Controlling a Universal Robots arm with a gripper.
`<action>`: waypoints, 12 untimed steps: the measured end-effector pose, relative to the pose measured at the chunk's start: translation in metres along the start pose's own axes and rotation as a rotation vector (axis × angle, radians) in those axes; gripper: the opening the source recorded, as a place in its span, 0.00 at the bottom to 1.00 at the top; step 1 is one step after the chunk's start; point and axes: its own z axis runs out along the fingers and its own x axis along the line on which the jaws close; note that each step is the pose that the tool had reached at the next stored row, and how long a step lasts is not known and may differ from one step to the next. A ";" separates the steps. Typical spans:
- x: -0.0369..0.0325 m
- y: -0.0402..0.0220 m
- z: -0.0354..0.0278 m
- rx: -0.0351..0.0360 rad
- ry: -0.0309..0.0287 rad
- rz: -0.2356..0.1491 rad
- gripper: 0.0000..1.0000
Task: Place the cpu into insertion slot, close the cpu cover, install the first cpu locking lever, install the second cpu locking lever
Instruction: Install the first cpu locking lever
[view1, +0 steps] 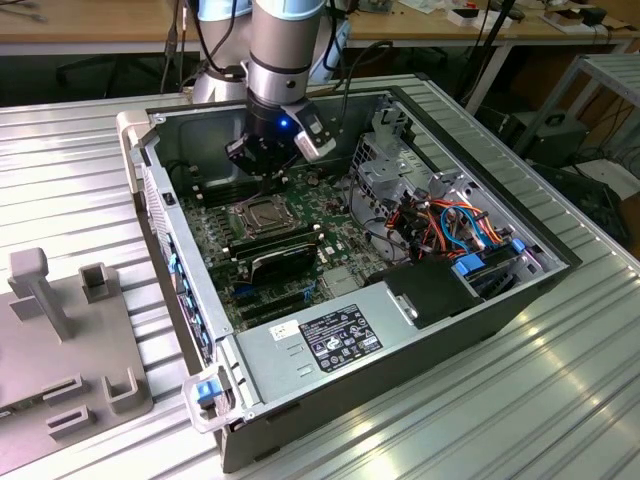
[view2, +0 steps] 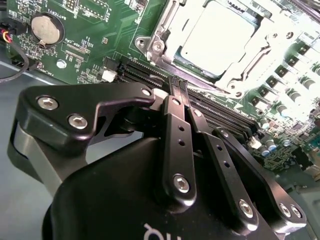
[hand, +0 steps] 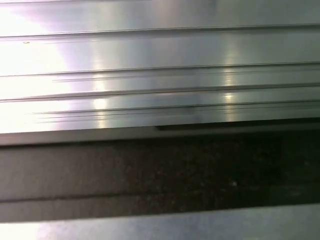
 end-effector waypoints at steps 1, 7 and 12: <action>-0.0003 0.0000 0.0014 -0.0001 0.0001 -0.001 0.11; -0.0015 -0.0001 0.0053 -0.0005 0.0003 -0.011 0.11; -0.0018 -0.0001 0.0071 -0.0006 0.0007 -0.020 0.11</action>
